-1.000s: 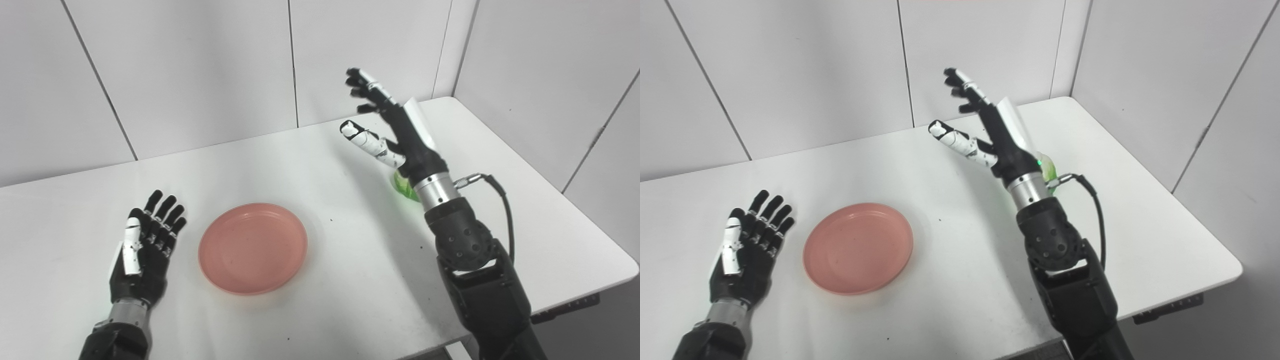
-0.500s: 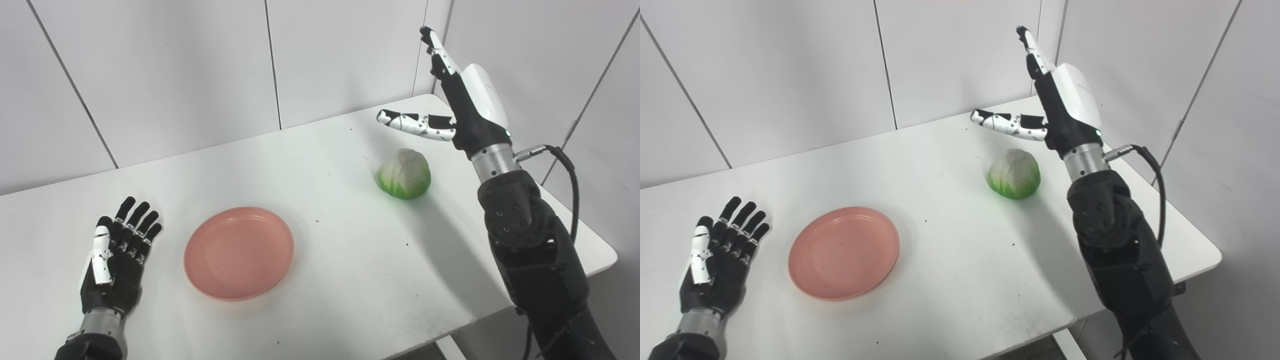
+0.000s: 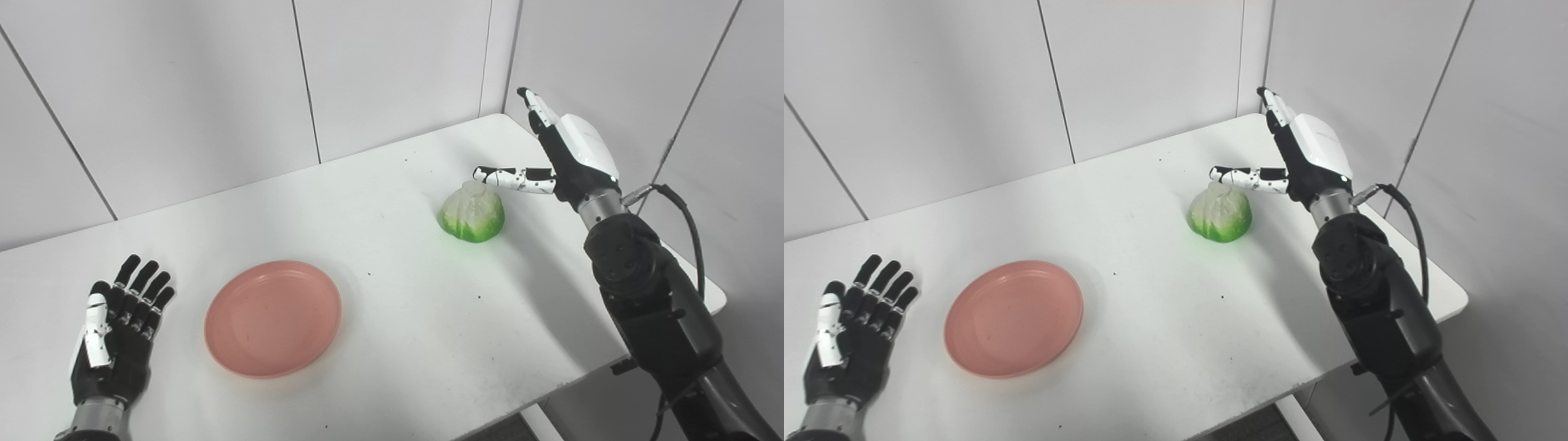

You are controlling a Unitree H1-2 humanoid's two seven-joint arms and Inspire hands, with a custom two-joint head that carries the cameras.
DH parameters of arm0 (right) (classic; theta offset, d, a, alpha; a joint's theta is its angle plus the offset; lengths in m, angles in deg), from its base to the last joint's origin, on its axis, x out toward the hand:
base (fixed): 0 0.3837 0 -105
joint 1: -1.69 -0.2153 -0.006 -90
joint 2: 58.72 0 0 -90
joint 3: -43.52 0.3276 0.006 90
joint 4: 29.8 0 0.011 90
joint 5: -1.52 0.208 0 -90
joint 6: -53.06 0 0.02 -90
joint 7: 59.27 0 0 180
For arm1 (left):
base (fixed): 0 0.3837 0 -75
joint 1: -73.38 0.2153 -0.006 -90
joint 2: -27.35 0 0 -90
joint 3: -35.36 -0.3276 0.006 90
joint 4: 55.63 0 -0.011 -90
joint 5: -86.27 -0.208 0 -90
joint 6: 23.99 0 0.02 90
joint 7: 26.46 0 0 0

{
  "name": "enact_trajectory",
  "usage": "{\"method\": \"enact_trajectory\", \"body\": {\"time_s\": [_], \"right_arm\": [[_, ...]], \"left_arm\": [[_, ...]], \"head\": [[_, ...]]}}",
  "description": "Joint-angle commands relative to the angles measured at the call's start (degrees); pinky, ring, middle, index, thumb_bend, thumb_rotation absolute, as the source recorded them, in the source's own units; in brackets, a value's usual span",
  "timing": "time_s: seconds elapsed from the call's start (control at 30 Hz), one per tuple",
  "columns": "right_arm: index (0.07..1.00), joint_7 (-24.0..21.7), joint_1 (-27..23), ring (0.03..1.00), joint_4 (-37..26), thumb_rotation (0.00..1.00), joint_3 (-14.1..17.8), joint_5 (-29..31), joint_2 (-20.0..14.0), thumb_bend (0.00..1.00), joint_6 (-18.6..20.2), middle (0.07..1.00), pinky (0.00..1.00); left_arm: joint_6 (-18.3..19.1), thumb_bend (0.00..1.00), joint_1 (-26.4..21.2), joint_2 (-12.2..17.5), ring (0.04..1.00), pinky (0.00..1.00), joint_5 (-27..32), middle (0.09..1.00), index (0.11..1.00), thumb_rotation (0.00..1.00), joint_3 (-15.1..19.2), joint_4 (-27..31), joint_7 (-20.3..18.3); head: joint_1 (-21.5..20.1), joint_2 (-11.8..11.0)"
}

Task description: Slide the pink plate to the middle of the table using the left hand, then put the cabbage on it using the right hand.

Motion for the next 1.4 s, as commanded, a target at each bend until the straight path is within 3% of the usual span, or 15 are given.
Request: {"method": "enact_trajectory", "body": {"time_s": [0.0, 0.23, 0.37, 0.97, 1.37], "right_arm": [[1.0, 0.1, -1.9, 0.976, 0.7, 0.64, 0.1, 0.5, -2.3, 1.0, -1.4, 1.0, 0.86], [1.0, -2.5, -3.8, 0.994, 6.1, 0.54, -0.8, 5.0, -3.6, 1.0, -1.7, 1.0, 0.91], [1.0, -4.1, -5.6, 0.979, 8.1, 0.52, -2.7, 4.8, -4.1, 1.0, 0.5, 0.998, 0.89], [1.0, -8.8, -12.2, 0.991, 19.6, 0.45, -8.2, 9.8, -5.7, 1.0, -2.0, 1.0, 0.93], [1.0, -11.1, -13.6, 1.0, 20.9, 0.41, -10.4, 10.4, -7.4, 1.0, 0.5, 1.0, 0.94]], "left_arm": [[3.9, 0.45, 2.8, 0.8, 0.89, 0.92, -0.6, 0.9, 0.891, 1.0, 0.0, -2.5, 0.8], [4.3, 0.45, 3.1, 1.2, 0.891, 0.91, -0.3, 0.901, 0.891, 1.0, 0.0, -1.7, 0.4], [4.7, 0.45, 3.6, 1.3, 0.882, 0.9, -0.8, 0.892, 0.883, 1.0, -0.2, -0.3, 1.0], [7.9, 0.46, 5.5, 2.1, 0.877, 0.9, -0.9, 0.887, 0.886, 1.0, -0.6, 4.9, 1.3], [8.6, 0.47, 6.1, 2.5, 0.874, 0.89, -1.0, 0.89, 0.89, 1.0, -0.9, 6.7, 0.9]], "head": [[0.1, 0.2], [0.1, 0.6], [0.1, 1.1], [0.8, 3.1], [1.3, 4.1]]}}
